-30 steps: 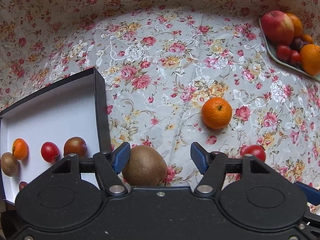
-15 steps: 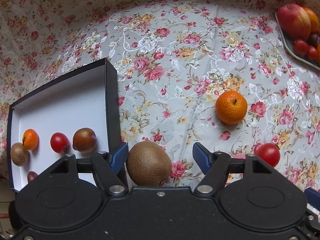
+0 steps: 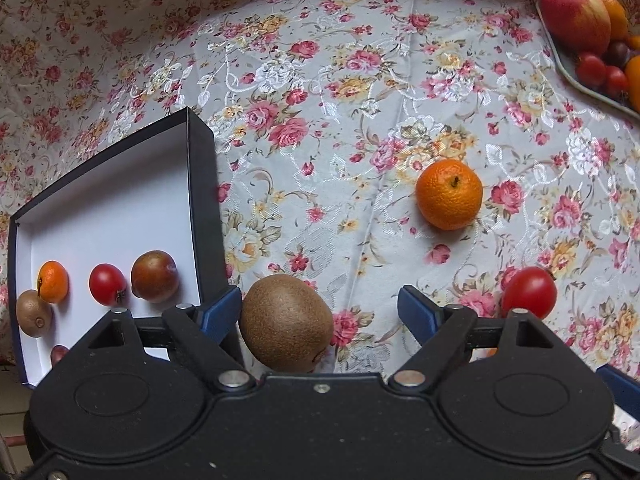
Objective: Organize fruits
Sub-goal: 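Close the left tool on the brown kiwi while the right tool grasps the mandarin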
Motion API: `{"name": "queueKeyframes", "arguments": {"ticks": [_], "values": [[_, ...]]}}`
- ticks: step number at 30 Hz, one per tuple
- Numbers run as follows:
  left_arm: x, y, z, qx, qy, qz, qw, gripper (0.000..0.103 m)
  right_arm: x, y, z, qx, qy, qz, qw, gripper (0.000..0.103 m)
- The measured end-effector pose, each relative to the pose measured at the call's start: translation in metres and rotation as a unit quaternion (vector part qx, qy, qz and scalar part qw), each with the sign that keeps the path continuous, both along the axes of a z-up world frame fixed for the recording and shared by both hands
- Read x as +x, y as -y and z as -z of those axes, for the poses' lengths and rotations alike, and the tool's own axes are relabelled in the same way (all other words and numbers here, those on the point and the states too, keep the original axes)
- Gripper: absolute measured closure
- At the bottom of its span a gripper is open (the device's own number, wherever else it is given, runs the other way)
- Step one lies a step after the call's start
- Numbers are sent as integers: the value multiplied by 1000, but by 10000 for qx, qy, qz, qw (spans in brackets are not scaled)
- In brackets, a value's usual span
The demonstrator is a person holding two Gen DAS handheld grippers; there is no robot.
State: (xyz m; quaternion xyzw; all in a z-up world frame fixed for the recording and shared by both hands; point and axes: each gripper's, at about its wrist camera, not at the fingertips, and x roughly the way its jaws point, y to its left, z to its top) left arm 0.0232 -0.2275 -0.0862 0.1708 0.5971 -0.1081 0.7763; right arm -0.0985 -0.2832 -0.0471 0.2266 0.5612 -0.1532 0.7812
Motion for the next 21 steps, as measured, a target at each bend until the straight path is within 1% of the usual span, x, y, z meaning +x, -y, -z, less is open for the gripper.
{"name": "queueKeyframes", "arguments": {"ticks": [1,2,3,4,5,7,8,9,10,11,14,16,19,21], "values": [[1,-3,-7,-382,-5,-39,9993,19,0,0,0,1,-3,-6,10000,61],[1,-7,-15,-813,-27,4,9967,20,0,0,0,3,-6,-7,10000,61],[2,-9,-22,-1295,-110,96,9915,22,0,0,1,3,-9,-4,10000,61],[2,-12,-27,-1615,-180,126,9866,24,0,0,0,1,-9,3,10000,61],[3,-15,-29,-1702,-126,37,9853,31,0,1,0,-3,-7,16,10000,61],[5,-19,-27,-1194,169,-339,9921,35,1,1,0,0,-9,40,10000,61],[8,-21,-26,-1044,198,-445,9933,36,1,1,0,10,-3,34,10000,61],[11,-23,-25,-1105,99,-476,9927,35,2,1,0,14,1,26,10000,61],[13,-26,-22,-1269,-98,-443,9909,35,2,0,1,15,1,10,10000,61],[14,-26,-20,-1264,-183,-393,9910,27,3,-1,1,14,-4,-9,10000,61],[13,-24,-9,-794,-227,-275,9962,28,7,-4,3,36,-8,-55,10000,61],[13,-28,-5,-730,-285,-290,9965,28,10,-7,3,50,23,-93,9999,61],[14,-32,-3,-742,-336,-292,9963,28,16,-12,5,30,80,-155,9998,61],[15,-32,0,-655,-389,-280,9967,28,22,-17,8,-7,75,-217,9997,61]]}}
